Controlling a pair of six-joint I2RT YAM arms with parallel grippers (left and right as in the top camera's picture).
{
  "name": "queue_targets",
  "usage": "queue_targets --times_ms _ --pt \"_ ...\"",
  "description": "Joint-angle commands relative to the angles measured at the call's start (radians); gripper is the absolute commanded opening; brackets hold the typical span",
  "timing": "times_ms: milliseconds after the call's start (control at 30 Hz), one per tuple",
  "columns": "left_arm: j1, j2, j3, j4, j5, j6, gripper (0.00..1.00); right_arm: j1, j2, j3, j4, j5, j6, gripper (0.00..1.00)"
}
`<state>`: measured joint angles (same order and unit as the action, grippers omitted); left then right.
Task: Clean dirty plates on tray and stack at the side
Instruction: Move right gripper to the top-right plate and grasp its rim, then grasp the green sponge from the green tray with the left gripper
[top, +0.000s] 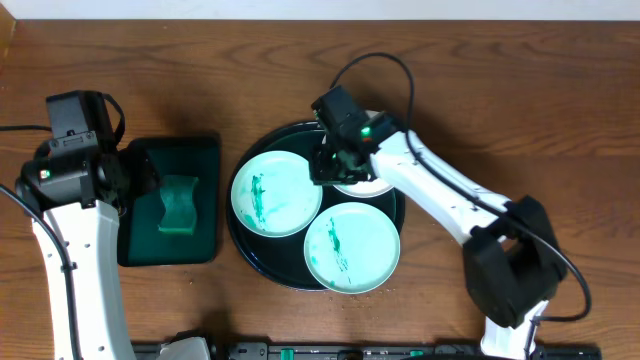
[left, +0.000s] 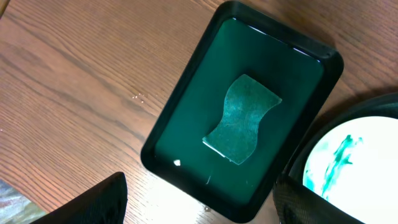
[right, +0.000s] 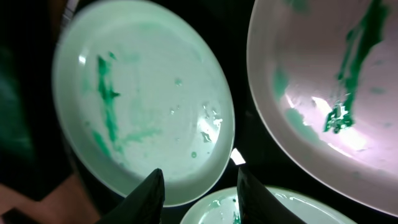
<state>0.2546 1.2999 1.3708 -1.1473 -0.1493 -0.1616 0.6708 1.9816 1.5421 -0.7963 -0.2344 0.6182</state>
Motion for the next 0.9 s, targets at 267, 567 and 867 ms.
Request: queue_targets --times_ms 267,567,867 --pt "0.005 0.01 0.008 -0.014 -0.02 -0.02 0.75 0.034 0.13 0.014 0.003 0.077 0.032 0.26" --pt "0.005 0.055 0.005 -0.019 -0.014 -0.02 0.75 0.045 0.166 0.014 0.096 0.083 0.001 0.14" --pt "0.005 0.193 -0.002 -0.019 0.072 -0.008 0.75 0.059 0.194 0.013 0.101 0.127 0.002 0.01"
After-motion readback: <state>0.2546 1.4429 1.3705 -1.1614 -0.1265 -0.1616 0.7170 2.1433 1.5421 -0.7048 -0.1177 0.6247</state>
